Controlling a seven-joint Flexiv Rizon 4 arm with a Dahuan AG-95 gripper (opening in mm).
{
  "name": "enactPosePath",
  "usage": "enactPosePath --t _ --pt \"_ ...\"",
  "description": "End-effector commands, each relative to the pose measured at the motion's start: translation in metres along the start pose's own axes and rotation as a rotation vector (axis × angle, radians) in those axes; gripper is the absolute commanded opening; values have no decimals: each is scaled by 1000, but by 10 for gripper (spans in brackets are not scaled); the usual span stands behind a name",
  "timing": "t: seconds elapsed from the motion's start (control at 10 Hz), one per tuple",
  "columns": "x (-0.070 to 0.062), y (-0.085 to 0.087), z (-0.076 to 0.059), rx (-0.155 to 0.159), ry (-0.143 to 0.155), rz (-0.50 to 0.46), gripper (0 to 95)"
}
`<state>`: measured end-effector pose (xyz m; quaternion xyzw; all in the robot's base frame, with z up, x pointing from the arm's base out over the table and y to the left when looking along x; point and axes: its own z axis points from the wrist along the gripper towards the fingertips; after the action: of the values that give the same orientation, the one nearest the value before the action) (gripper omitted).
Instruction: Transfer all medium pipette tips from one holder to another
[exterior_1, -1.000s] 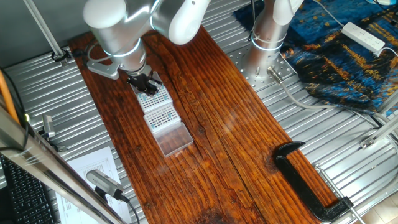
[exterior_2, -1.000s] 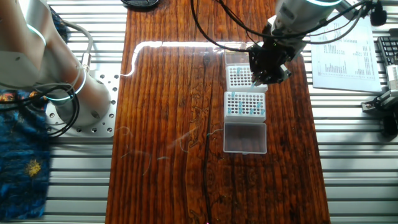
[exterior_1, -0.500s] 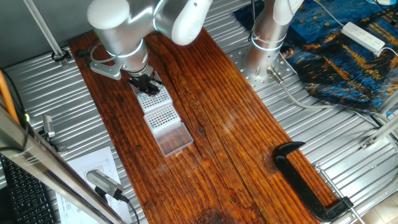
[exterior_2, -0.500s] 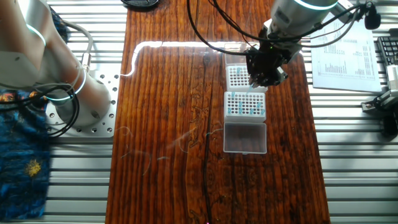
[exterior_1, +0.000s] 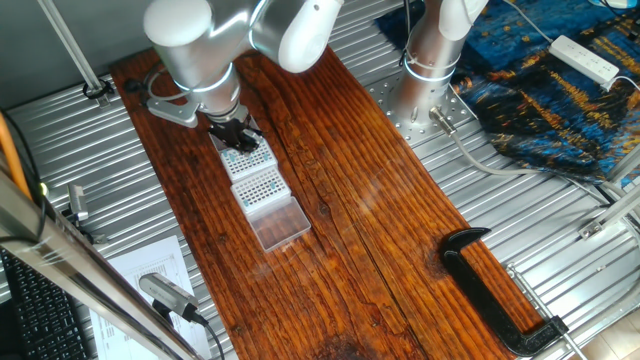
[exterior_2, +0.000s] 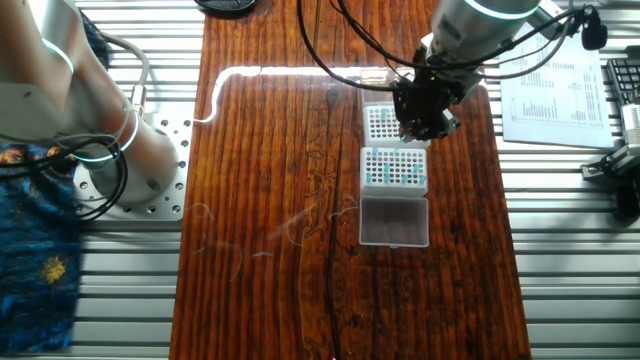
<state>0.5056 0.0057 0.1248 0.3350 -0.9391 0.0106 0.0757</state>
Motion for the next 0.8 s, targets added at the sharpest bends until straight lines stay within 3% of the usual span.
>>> enactPosePath --t 0.1,0.2,0.6,0.8 --pt "-1 -1 1 -2 -2 -4 0" --pt "-1 -1 3 -2 -2 -14 190" --pt "-2 -1 4 -3 -6 -9 190" --pt "-9 -2 -2 -16 -20 3 190"
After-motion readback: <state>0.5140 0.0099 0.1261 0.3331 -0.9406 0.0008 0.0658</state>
